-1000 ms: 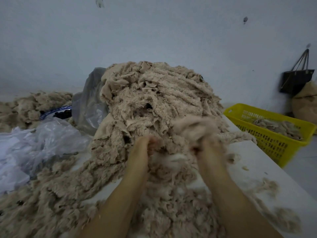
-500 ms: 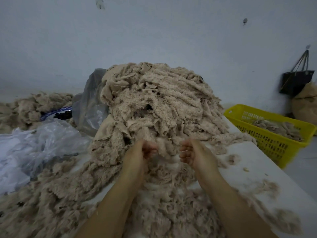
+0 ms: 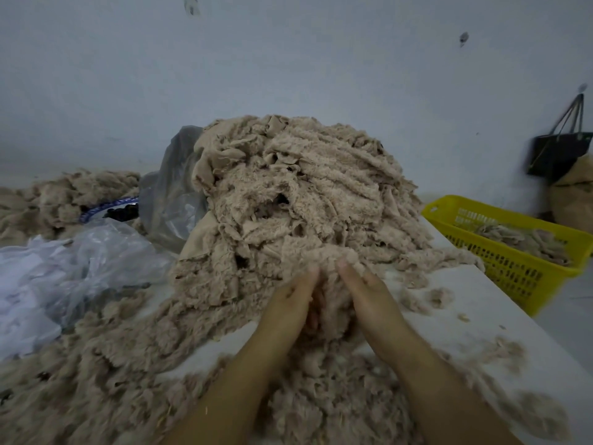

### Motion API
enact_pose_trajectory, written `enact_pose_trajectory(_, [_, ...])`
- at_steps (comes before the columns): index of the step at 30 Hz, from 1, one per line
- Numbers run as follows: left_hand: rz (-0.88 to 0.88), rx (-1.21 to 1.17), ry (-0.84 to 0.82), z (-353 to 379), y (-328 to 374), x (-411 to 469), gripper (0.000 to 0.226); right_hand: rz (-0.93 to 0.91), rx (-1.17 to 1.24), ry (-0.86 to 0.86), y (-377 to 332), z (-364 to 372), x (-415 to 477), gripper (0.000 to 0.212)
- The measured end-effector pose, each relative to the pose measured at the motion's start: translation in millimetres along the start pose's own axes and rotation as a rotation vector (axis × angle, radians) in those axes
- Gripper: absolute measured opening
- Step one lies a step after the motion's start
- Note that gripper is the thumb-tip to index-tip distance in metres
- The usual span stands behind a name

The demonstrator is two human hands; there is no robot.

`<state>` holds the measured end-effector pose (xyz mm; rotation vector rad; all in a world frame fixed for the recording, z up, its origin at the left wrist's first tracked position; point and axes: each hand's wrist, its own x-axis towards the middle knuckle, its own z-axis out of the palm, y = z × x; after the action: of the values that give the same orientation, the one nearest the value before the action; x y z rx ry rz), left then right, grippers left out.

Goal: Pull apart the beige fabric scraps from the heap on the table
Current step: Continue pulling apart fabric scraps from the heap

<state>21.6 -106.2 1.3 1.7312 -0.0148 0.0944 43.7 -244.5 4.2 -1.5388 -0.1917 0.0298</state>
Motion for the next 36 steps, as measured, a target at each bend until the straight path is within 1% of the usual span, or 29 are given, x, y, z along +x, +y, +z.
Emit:
enact_pose_trajectory(1, [-0.051, -0.11, 0.011, -2.8, 0.4, 1.5, 0.047, -0.044, -0.059, -0.026, 0.3, 2.1, -1.6, 0.03])
enact_pose_trajectory(2, [-0.107, -0.232, -0.02, -4.8, 1.4, 2.8, 0.041, -0.069, -0.144, -0.081, -1.1, 5.4, -4.4, 0.026])
enact_pose_trajectory(3, [-0.151, -0.344, -0.057, -5.8, 3.6, 3.8, 0.043, -0.08, -0.255, -0.151, 0.2, 8.3, -6.0, 0.024])
enact_pose_trajectory(4, [-0.185, -0.444, -0.06, -6.8, 5.0, 5.2, 0.047, -0.08, -0.368, -0.215, 0.1, 11.1, -8.6, 0.021])
enact_pose_trajectory(6, [-0.24, -0.638, -0.016, -11.1, 8.0, 8.6, 0.049, -0.081, -0.514, -0.265, 2.8, 12.4, -9.3, 0.015])
enact_pose_trajectory(8, [-0.264, -0.794, -0.006, -18.4, 11.0, 10.3, 0.045, -0.062, -0.514, -0.189, 3.7, 9.7, -7.6, 0.015])
enact_pose_trajectory(10, [-0.251, -0.939, 0.031, -26.8, 11.2, 12.2, 0.037, -0.004, -0.475, -0.051, 0.8, 5.1, -4.0, 0.018])
enact_pose_trajectory(12, [-0.259, -1.048, 0.065, -33.6, 9.8, 13.5, 0.035, 0.058, -0.396, 0.08, -1.0, 1.0, -0.2, 0.013])
enact_pose_trajectory(13, [-0.268, -1.086, 0.082, -35.4, 10.5, 13.6, 0.035, 0.082, -0.338, 0.143, -0.7, -1.2, 1.9, 0.023])
enact_pose_trajectory(14, [-0.274, -1.108, 0.098, -36.5, 10.8, 14.4, 0.036, 0.102, -0.254, 0.198, -2.8, -2.6, 2.9, 0.028])
enact_pose_trajectory(16, [-0.27, -1.112, 0.124, -38.4, 10.7, 15.8, 0.037, 0.125, 0.033, 0.261, -8.3, -5.8, 3.9, 0.018])
enact_pose_trajectory(18, [-0.258, -1.074, 0.137, -38.6, 10.8, 16.7, 0.037, 0.147, 0.329, 0.234, -13.3, -6.9, 2.8, 0.021])
enact_pose_trajectory(19, [-0.253, -1.045, 0.134, -37.4, 10.1, 17.1, 0.037, 0.152, 0.439, 0.204, -14.6, -8.0, 2.5, 0.021])
enact_pose_trajectory(22, [-0.215, -0.961, 0.147, -34.5, 7.9, 17.8, 0.037, 0.147, 0.636, 0.115, -17.3, -7.8, 0.6, 0.02])
enact_pose_trajectory(24, [-0.202, -0.935, 0.165, -35.0, 6.9, 18.2, 0.036, 0.141, 0.709, 0.11, -17.5, -7.8, 0.5, 0.02])
enact_pose_trajectory(29, [-0.19, -0.889, 0.209, -35.6, 8.6, 16.9, 0.028, 0.134, 0.818, 0.192, -14.5, -11.2, 2.6, 0.021])
enact_pose_trajectory(32, [-0.182, -0.899, 0.239, -36.0, 8.6, 18.0, 0.037, 0.157, 0.829, 0.247, -15.6, -13.7, 3.5, 0.021])
enact_pose_trajectory(34, [-0.164, -0.924, 0.243, -35.1, 7.5, 18.2, 0.042, 0.16, 0.814, 0.283, -15.6, -14.5, 3.4, 0.024])
enact_pose_trajectory(36, [-0.121, -0.929, 0.226, -33.2, 6.3, 18.0, 0.031, 0.133, 0.747, 0.322, -15.2, -13.8, 3.6, 0.026])
